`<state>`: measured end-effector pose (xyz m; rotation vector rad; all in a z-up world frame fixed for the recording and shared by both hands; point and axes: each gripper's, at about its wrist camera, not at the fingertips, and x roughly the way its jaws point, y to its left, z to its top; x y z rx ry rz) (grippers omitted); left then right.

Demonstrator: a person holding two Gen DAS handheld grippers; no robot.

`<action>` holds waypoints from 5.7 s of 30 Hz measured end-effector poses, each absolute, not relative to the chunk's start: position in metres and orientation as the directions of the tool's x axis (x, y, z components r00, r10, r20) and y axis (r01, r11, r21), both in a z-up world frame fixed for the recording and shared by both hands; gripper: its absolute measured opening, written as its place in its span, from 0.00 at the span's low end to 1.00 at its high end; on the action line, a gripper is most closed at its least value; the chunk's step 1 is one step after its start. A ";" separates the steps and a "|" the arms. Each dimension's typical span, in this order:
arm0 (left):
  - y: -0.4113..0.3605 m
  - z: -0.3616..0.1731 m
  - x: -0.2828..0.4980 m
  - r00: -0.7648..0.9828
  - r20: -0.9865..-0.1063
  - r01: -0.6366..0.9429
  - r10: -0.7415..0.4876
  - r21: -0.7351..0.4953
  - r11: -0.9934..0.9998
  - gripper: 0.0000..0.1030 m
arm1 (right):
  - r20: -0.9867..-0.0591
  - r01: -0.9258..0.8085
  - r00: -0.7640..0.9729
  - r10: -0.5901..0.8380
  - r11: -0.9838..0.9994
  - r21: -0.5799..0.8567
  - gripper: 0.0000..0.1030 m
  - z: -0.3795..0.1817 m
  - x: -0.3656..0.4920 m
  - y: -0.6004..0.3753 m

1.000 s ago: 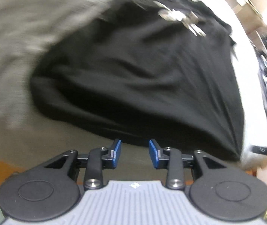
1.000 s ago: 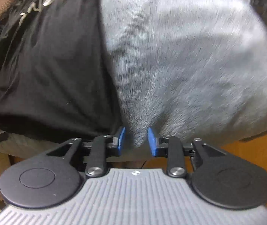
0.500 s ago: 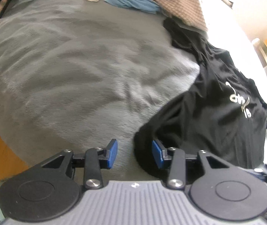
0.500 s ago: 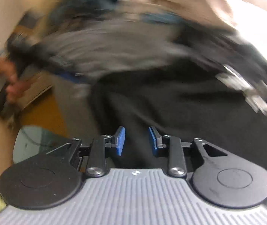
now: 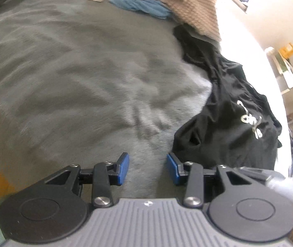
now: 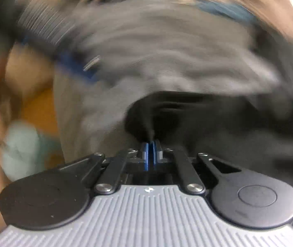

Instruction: Fold clothes

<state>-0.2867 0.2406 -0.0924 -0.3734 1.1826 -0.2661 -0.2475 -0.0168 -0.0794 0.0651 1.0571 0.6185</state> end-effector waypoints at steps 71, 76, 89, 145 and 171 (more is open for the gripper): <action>0.083 -0.048 -0.275 0.308 -0.900 0.334 -0.308 -0.200 0.921 0.02 | -0.660 -0.437 0.598 0.454 0.876 0.206 0.19 -0.054 -0.267 -0.123; 0.119 -0.036 -0.290 0.319 -0.889 0.262 -0.327 -0.249 0.932 0.01 | -0.647 -0.508 0.600 0.472 0.849 0.148 0.19 -0.041 -0.277 -0.094; 0.233 -0.049 -0.328 0.260 -0.923 0.065 -0.283 -0.276 0.959 0.00 | -0.718 -0.638 0.466 0.517 0.759 0.132 0.02 -0.015 -0.322 0.016; 0.233 -0.123 -0.281 0.143 -0.873 0.220 -0.466 -0.431 0.875 0.02 | -0.775 -0.114 0.575 0.263 0.963 0.242 0.36 -0.042 -0.314 -0.036; 0.254 -0.129 -0.315 0.155 -0.764 -0.009 -0.627 -0.636 0.772 0.02 | -0.813 -0.163 0.582 0.029 0.983 -0.082 0.31 -0.075 -0.090 -0.021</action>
